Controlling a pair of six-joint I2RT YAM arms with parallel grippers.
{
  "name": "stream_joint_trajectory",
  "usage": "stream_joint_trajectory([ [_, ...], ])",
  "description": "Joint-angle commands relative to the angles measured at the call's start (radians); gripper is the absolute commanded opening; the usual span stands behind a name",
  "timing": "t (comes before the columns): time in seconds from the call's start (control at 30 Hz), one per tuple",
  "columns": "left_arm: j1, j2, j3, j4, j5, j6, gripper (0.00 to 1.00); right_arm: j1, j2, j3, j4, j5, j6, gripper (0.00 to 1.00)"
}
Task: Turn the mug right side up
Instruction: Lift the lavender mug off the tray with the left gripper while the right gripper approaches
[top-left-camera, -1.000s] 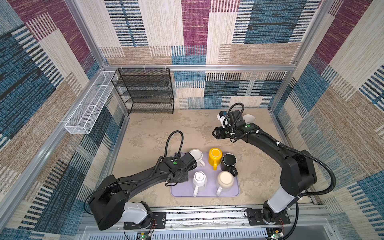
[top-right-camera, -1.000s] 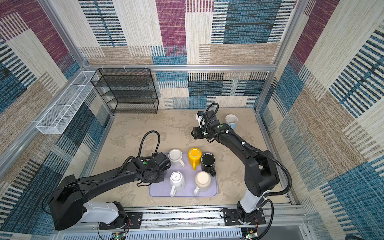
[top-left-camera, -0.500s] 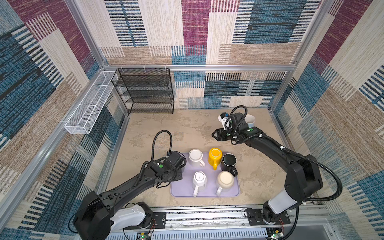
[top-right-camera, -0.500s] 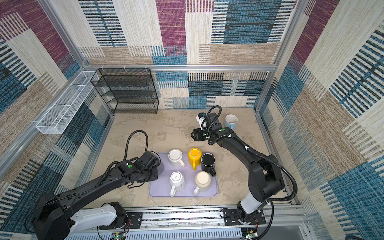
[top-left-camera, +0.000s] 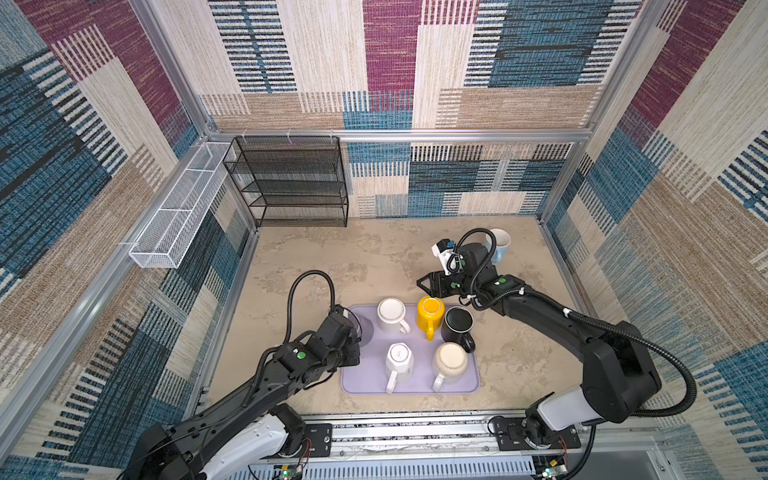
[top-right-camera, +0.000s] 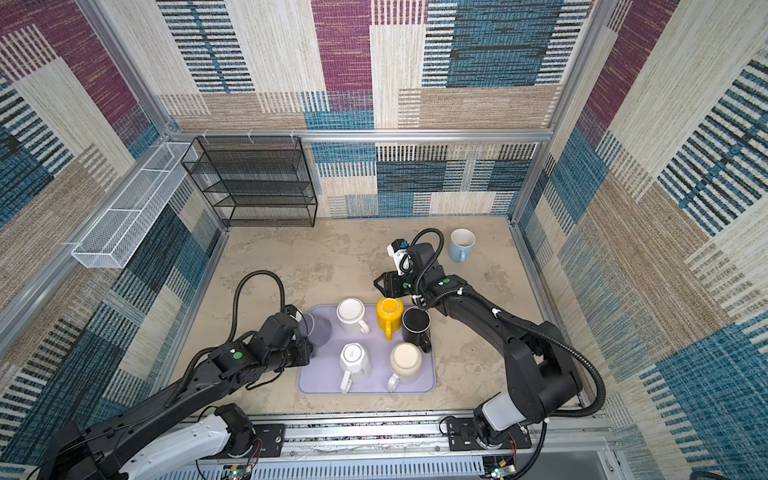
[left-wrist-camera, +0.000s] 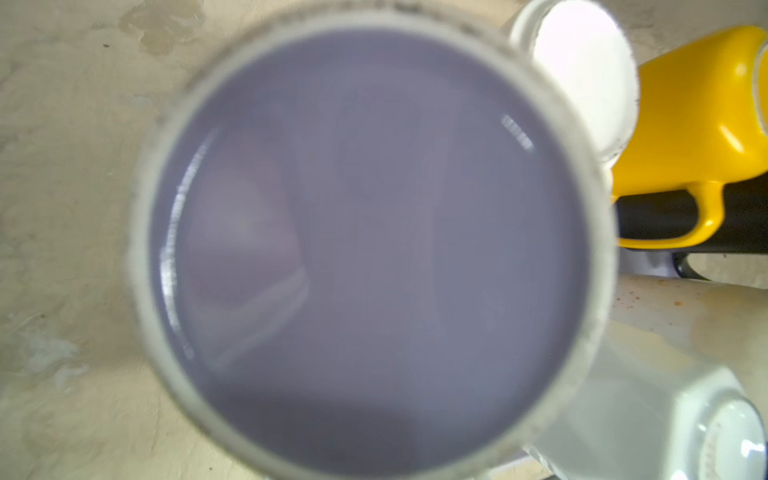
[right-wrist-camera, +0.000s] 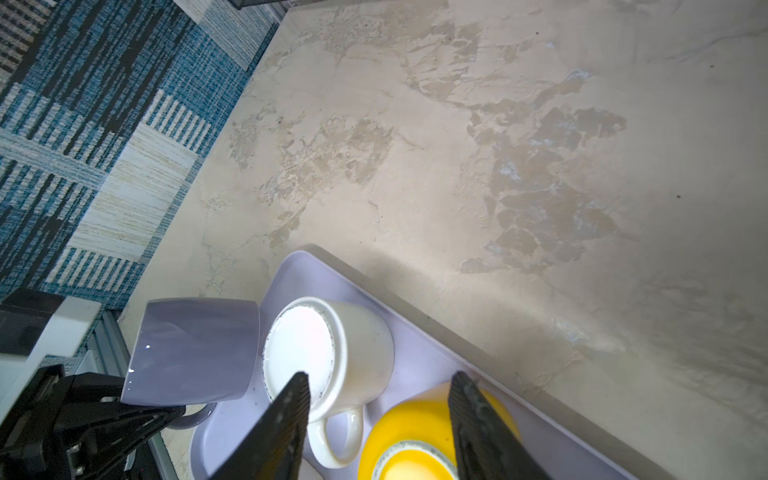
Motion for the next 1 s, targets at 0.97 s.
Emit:
stream_joint_trajectory([
  [0.97,0.224,0.124,0.306,0.531,0.307,0.12,0.0,0.11,-0.116,-0.139,0.485,-0.247,0.261,0.54],
])
